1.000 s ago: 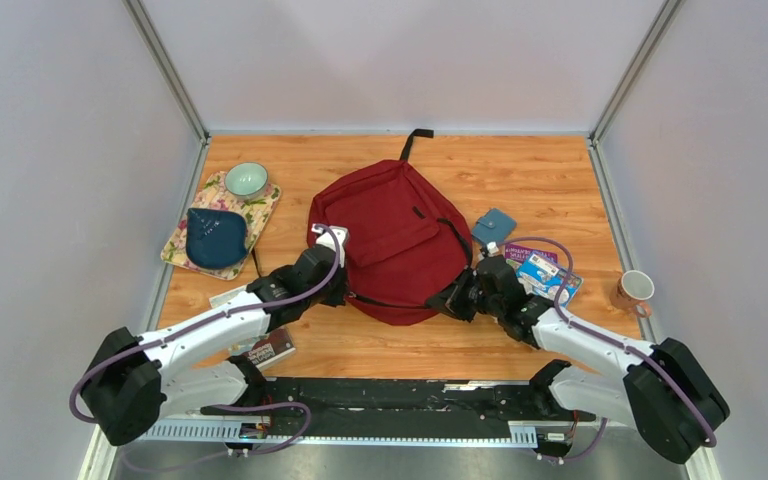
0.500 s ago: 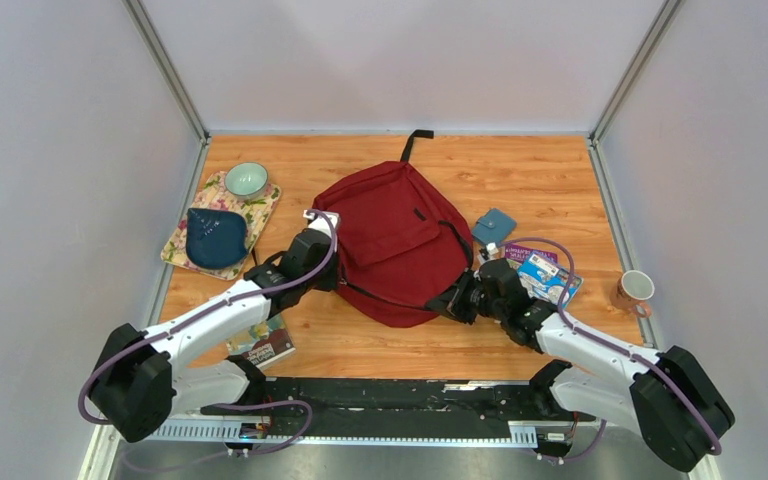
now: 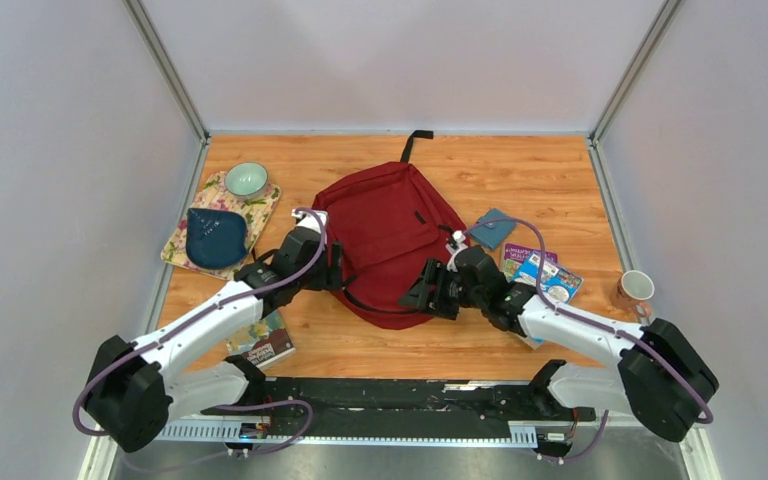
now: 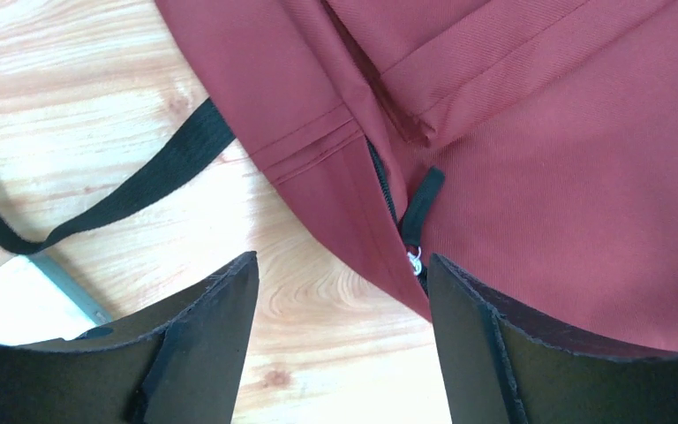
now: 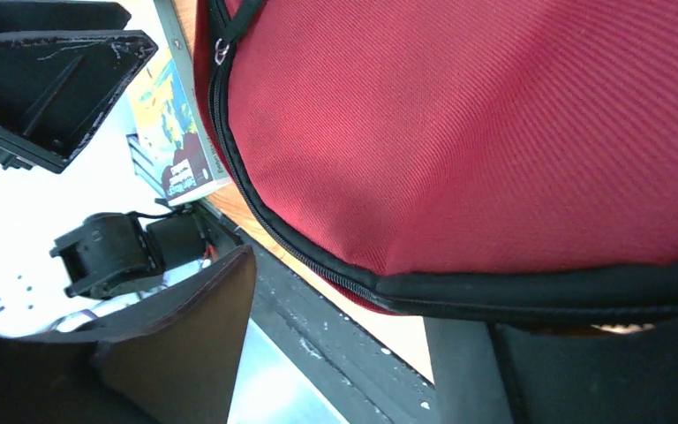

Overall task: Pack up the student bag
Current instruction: Unzip the student bag at the center of the board, then pick up the book from the center of the board.

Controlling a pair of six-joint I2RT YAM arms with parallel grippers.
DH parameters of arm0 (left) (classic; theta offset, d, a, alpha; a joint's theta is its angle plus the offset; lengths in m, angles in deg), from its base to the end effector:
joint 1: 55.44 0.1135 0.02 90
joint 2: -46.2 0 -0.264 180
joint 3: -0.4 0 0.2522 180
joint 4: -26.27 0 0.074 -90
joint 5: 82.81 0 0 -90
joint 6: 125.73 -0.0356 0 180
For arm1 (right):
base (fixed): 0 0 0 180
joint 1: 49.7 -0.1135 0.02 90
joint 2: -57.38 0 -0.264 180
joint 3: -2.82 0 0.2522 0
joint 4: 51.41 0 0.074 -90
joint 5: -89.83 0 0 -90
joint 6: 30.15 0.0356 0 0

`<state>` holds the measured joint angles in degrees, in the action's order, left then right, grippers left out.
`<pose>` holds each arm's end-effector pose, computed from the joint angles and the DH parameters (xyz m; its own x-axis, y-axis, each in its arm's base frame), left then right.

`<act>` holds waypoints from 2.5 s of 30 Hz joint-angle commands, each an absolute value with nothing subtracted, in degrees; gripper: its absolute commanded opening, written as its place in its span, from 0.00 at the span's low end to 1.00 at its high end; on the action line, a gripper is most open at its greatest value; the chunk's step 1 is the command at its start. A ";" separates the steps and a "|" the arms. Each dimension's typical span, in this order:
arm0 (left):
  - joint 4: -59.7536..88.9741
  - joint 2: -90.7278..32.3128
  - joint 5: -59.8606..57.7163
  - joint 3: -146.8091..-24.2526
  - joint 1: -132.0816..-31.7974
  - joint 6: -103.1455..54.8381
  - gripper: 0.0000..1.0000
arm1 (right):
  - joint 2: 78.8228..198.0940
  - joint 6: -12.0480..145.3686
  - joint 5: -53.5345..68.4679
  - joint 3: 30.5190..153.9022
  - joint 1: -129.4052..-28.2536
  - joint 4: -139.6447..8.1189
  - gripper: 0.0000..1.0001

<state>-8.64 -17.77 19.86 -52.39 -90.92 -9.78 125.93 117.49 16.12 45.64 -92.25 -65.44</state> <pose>0.1894 -0.1254 0.2235 -0.7211 -0.0103 -0.6927 0.1411 0.9768 -0.1614 0.1655 0.1655 0.1805 -0.9347 0.2426 -0.2599 -0.0344 0.6658 0.7454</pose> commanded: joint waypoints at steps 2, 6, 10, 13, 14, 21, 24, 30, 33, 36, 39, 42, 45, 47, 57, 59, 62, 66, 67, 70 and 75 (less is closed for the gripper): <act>-12.36 -10.76 21.87 -52.30 -90.16 -8.49 0.79 | 118.83 108.11 5.23 51.20 -92.59 -79.30 0.76; -12.02 -7.33 20.38 -52.03 -90.07 -7.17 0.79 | 113.29 106.08 -6.04 52.09 -91.11 -87.92 0.86; -6.25 -6.97 11.19 -53.00 -90.07 -3.41 0.80 | 109.16 107.65 -13.35 53.48 -84.87 -98.88 0.91; 0.69 -9.43 1.71 -54.05 -90.07 -0.23 0.80 | 106.17 108.89 -15.03 53.41 -76.88 -104.00 0.93; 2.03 -12.05 -0.70 -54.75 -90.07 0.47 0.80 | 105.29 108.89 -13.46 52.97 -74.60 -104.45 0.93; 4.33 -28.84 -2.83 -69.59 -100.96 -4.43 0.80 | 97.20 108.89 -11.42 52.52 -58.24 -112.08 0.93; 5.21 -37.28 -5.46 -77.24 -104.04 -6.02 0.81 | 94.13 110.73 -18.35 54.02 -54.90 -117.62 0.97; 4.07 -55.65 -14.51 -92.97 -107.38 -4.81 0.81 | 89.55 111.70 -21.62 53.41 -49.19 -120.53 0.98; 4.77 -62.24 -17.68 -98.08 -109.31 -4.09 0.81 | 89.37 112.05 -20.66 53.05 -47.16 -121.07 0.98; 5.56 -67.26 -19.95 -102.90 -111.07 -3.83 0.82 | 90.59 111.88 -17.32 52.88 -46.10 -120.80 0.98; 6.52 -72.00 -23.12 -105.72 -111.95 -2.16 0.82 | 91.65 111.26 -14.33 51.82 -44.43 -119.75 0.98; 6.88 -75.09 -23.74 -106.70 -112.57 -1.55 0.82 | 91.92 110.12 -11.61 50.94 -42.59 -118.96 0.98; 8.02 -77.19 -25.41 -107.23 -112.66 -0.67 0.82 | 92.09 109.77 -9.84 50.50 -41.79 -118.52 0.98; 8.20 -78.60 -25.68 -107.32 -112.74 -0.14 0.82 | 92.53 109.68 -9.49 50.24 -41.62 -118.08 0.98; 12.15 -83.96 -30.25 -107.32 -113.01 4.69 0.83 | 94.29 109.94 -5.80 46.90 -41.18 -115.35 0.98; 13.63 -84.58 -30.51 -107.40 -113.01 5.31 0.83 | 94.38 110.03 -5.71 46.64 -41.18 -115.00 0.98; 15.13 -85.90 -32.35 -108.28 -113.01 6.71 0.81 | 94.47 109.94 -5.62 46.64 -41.18 -114.56 0.98; 18.65 -87.04 -35.87 -108.11 -113.01 9.79 0.66 | 94.56 109.86 -5.01 46.02 -41.18 -113.95 0.98; 19.09 -87.04 -36.14 -107.85 -113.01 10.58 0.62 | 94.64 109.94 -4.75 45.67 -41.18 -113.86 0.98; 20.33 -86.78 -36.58 -107.23 -113.01 11.29 0.39 | 94.64 109.77 -4.22 45.49 -41.18 -113.60 0.98; 18.32 -84.77 -35.62 -106.35 -113.01 10.15 0.08 | 94.47 108.80 -4.13 46.46 -41.18 -113.59 0.98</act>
